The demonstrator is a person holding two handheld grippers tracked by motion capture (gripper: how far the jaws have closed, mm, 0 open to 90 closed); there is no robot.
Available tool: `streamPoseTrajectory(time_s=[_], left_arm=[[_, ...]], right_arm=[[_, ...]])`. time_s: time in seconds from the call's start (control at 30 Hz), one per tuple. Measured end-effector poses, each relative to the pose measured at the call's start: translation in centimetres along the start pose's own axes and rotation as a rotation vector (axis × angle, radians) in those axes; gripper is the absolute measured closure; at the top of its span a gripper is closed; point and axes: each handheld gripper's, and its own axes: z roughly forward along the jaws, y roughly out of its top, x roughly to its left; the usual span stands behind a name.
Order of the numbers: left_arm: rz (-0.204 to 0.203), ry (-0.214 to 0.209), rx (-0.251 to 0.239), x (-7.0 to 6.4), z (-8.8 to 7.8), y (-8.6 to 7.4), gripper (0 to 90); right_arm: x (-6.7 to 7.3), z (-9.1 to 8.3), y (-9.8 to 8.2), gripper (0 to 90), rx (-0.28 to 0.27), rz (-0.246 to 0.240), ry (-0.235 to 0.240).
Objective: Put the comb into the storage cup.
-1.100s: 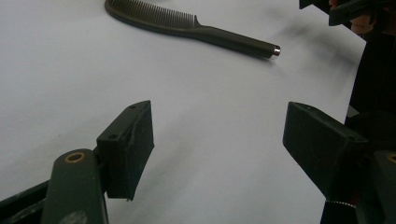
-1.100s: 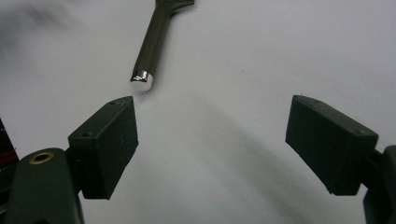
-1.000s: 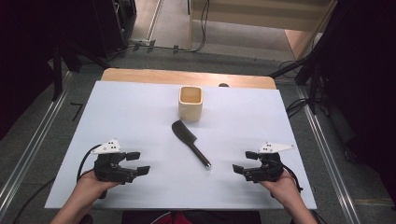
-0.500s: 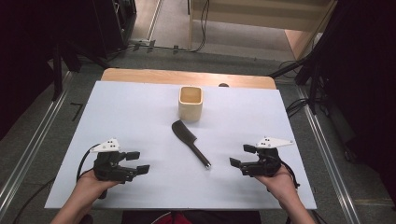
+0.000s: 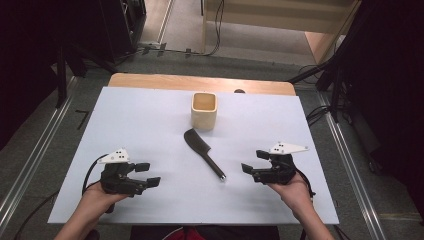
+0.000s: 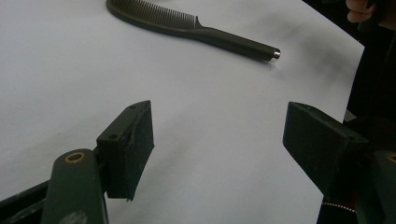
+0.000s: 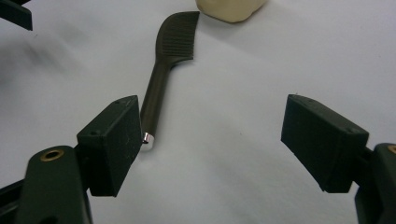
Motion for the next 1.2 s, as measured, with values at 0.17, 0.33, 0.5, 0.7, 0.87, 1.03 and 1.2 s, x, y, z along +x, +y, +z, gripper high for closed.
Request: streamPoseTrajectory(time_s=[0.17,0.33,0.5,0.7,0.87,1.03,1.2], left_arm=[[0.003,0.000,-0.001,0.0,0.0,0.0,25.9],[-0.007,-0.002,0.005,0.0,0.0,0.0,25.9],[-0.004,-0.002,0.006,0.0,0.0,0.0,25.9],[0.000,0.000,0.009,0.0,0.0,0.0,25.9],[0.003,-0.003,0.014,-0.1,0.1,0.1,25.9],[0.001,0.000,0.012,0.0,0.1,0.1,25.9],[0.001,-0.001,0.016,-0.1,0.1,0.1,25.9]], right_arm=[[0.3,0.5,0.5,18.9,0.000,-0.010,0.013],[0.6,1.0,1.0,18.8,-0.002,-0.016,0.020],[1.0,1.7,1.5,18.7,-0.007,-0.021,0.015],[1.4,2.3,2.1,18.7,-0.011,-0.027,0.025],[2.0,3.0,2.6,18.7,-0.009,-0.032,0.033],[2.4,3.5,2.9,18.8,-0.007,-0.043,0.028],[3.0,4.4,3.4,18.8,-0.001,-0.060,0.019]])
